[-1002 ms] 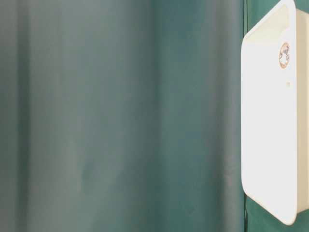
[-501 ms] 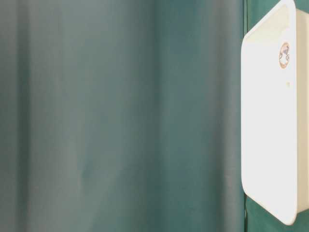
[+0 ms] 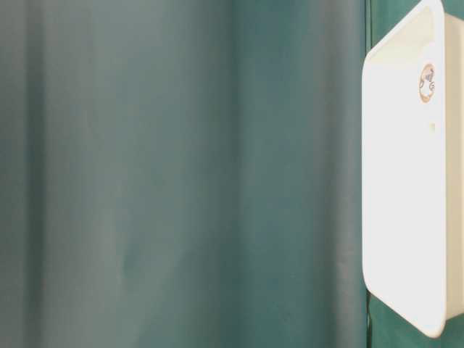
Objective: Put the tape into the white case with the left arm.
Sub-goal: 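Move the left gripper down onto the red tape roll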
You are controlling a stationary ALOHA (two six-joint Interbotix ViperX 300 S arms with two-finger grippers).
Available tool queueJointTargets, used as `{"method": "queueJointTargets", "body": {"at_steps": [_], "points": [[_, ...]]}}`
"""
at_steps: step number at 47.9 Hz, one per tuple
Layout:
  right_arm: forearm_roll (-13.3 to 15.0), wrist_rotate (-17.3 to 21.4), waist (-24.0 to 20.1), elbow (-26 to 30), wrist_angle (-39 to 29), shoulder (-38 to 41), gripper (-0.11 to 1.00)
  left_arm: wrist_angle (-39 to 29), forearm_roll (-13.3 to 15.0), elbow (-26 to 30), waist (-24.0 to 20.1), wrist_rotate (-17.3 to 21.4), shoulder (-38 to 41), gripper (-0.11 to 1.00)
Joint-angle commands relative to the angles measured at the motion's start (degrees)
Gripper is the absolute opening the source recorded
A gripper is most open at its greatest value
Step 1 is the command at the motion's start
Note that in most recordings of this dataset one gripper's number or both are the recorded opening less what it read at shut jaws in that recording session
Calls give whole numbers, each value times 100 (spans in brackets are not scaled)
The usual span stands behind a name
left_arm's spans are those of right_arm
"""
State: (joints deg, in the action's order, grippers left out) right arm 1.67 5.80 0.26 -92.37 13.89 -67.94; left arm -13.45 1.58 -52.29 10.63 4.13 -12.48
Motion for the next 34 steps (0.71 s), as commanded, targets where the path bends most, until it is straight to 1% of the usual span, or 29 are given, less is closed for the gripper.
{"method": "queueJointTargets", "body": {"at_steps": [1,12,34], "points": [[9,9,9,53,26,35,-9,53,9,158,44,0,97,95],[9,9,9,53,26,44,-9,185,9,299,79,0,448,95],[9,9,9,44,18,44,-9,501,9,360,88,0,976,95]]}}
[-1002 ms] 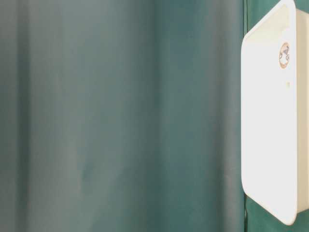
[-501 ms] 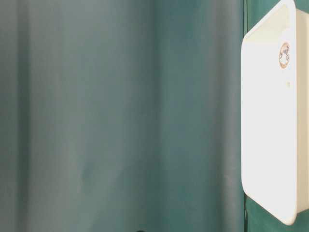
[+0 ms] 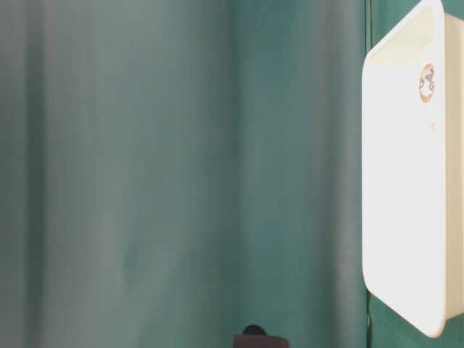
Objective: Put the tape into the white case with the left arm.
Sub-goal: 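Move the left gripper down onto the red tape roll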
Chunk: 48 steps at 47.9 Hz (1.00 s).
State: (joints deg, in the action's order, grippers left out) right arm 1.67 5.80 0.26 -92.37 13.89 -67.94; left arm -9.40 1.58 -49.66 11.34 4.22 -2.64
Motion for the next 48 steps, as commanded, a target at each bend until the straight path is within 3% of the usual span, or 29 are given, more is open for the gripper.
{"method": "queueJointTargets", "body": {"at_steps": [1,12,17,28,48], "points": [[9,9,9,44,18,44,-9,105,9,97,18,-9,0,95],[9,9,9,53,26,44,-9,158,-9,44,26,9,26,92],[9,9,9,44,26,44,-9,167,-18,26,26,26,35,84],[9,9,9,53,26,44,-9,202,-9,-53,26,26,35,25],[9,9,9,53,26,35,-9,211,-9,-44,26,0,-44,24]]}}
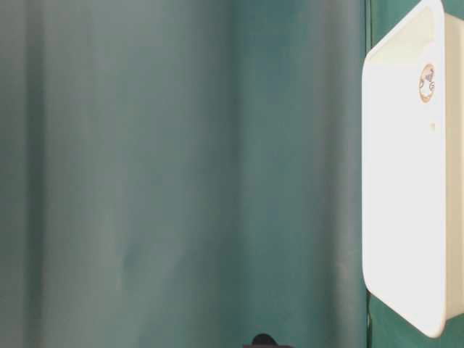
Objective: Put the tape into the white case with the left arm.
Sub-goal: 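Move the left gripper down onto the red tape roll, then grasp the red roll through its hole and carry it to the tray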
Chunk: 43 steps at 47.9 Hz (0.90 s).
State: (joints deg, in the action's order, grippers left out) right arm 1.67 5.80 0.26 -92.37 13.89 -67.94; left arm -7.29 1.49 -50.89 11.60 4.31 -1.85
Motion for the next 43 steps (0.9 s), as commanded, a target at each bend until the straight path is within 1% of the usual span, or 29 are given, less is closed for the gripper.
{"method": "queueJointTargets", "body": {"at_steps": [1,8,17,22,28,34,43], "points": [[9,9,9,53,18,35,-9,-18,0,97,-9,-9,-141,24],[9,9,9,53,18,35,-9,-202,0,246,0,-9,-369,24],[9,9,9,53,26,44,-9,-817,0,527,-9,0,-835,24],[9,9,9,53,26,35,-9,-1020,-9,633,0,18,-1046,24],[9,9,9,53,26,44,-9,-1063,-9,686,-18,26,-1204,24],[9,9,9,53,26,44,-9,-1063,-18,694,-88,26,-1204,24],[9,9,9,44,26,44,-9,-1002,-18,782,-413,35,-1107,24]]}}
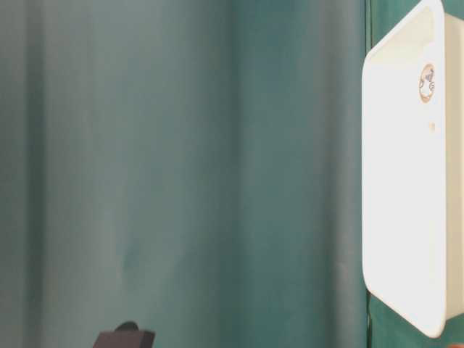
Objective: Put the tape into the white case with the left arm.
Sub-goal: 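Grasp the red roll through its hole and carry it to the tray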
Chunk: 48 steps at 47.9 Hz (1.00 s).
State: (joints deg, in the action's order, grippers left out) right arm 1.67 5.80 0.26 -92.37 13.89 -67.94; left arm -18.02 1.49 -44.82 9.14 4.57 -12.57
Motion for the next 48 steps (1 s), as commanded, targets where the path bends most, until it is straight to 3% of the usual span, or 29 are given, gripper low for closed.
{"method": "queueJointTargets", "body": {"at_steps": [1,8,34,48], "points": [[9,9,9,53,26,35,-9,88,-18,185,-220,26,-18,24],[9,9,9,53,26,35,-9,229,-26,334,-686,237,114,24],[0,9,9,44,26,44,-9,281,-26,1582,-2276,1854,1389,24],[9,9,9,44,18,44,-9,448,-26,2224,-2646,2136,2127,24]]}}
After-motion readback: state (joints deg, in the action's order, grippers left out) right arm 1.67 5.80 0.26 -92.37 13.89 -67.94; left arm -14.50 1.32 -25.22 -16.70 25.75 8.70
